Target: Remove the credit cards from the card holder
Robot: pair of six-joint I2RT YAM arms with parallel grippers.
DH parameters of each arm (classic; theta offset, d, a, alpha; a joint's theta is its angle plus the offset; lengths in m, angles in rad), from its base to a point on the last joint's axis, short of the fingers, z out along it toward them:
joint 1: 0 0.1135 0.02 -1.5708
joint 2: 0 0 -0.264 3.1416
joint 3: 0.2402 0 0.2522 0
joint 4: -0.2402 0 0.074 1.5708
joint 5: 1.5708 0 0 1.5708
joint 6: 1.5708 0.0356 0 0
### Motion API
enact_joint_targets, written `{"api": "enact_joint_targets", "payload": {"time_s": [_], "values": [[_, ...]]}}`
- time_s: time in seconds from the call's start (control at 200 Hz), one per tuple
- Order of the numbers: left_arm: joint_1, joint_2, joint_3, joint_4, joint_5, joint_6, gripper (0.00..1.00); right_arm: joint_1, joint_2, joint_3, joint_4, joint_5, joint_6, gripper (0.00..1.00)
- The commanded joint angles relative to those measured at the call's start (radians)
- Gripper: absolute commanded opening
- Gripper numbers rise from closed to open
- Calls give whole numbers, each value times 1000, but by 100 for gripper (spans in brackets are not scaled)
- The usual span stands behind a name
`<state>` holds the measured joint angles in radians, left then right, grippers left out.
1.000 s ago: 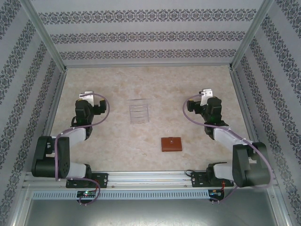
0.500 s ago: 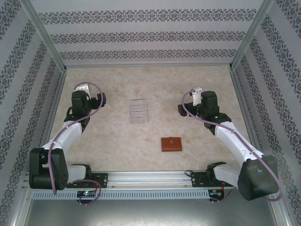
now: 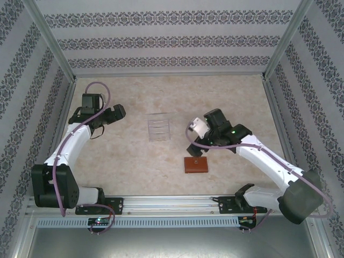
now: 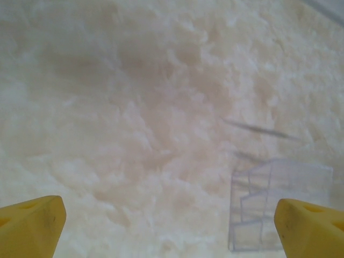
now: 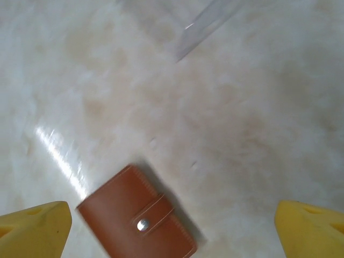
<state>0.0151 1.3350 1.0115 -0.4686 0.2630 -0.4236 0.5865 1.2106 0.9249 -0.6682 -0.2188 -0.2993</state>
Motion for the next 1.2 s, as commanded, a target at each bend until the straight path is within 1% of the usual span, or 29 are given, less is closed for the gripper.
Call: {"api": "enact_joint_targets", "payload": {"time_s": [0.0, 0.05, 0.135, 0.185, 0.22, 0.26, 0.385, 0.575, 0.714, 0.774, 0.879, 0.969, 1.059, 1.194], "values": [[-10, -9, 64, -200, 64, 19, 100, 67, 30, 16, -164, -8, -212, 97], [-10, -21, 77, -234, 66, 42, 100, 89, 42, 12, -182, 6, -251, 98], [-10, -37, 91, -285, 63, 83, 100, 100, 66, 15, -221, 4, -309, 97], [-10, -39, 91, -300, 63, 109, 100, 107, 81, 14, -232, 32, -341, 96], [-10, -38, 87, -301, 66, 128, 100, 114, 93, 14, -239, 66, -361, 96], [-10, -32, 77, -295, 58, 142, 100, 117, 105, 17, -250, 76, -383, 96], [-8, -12, 60, -297, 37, 142, 100, 137, 145, 29, -255, 119, -443, 97], [6, -25, 40, -292, 24, 197, 100, 158, 218, 38, -225, 124, -520, 98], [16, -20, 24, -289, 25, 204, 100, 158, 292, 49, -215, 121, -544, 98], [17, -10, 28, -289, 39, 205, 100, 157, 311, 48, -203, 117, -549, 98], [23, -6, 34, -296, 31, 211, 100, 152, 340, 40, -174, 122, -556, 98], [49, -13, 32, -295, 11, 214, 100, 147, 358, 23, -132, 130, -564, 98], [90, -18, 32, -290, 16, 206, 100, 144, 382, 21, -119, 124, -569, 98], [107, -13, 30, -289, 21, 202, 100, 144, 414, 25, -107, 112, -575, 98]]}}
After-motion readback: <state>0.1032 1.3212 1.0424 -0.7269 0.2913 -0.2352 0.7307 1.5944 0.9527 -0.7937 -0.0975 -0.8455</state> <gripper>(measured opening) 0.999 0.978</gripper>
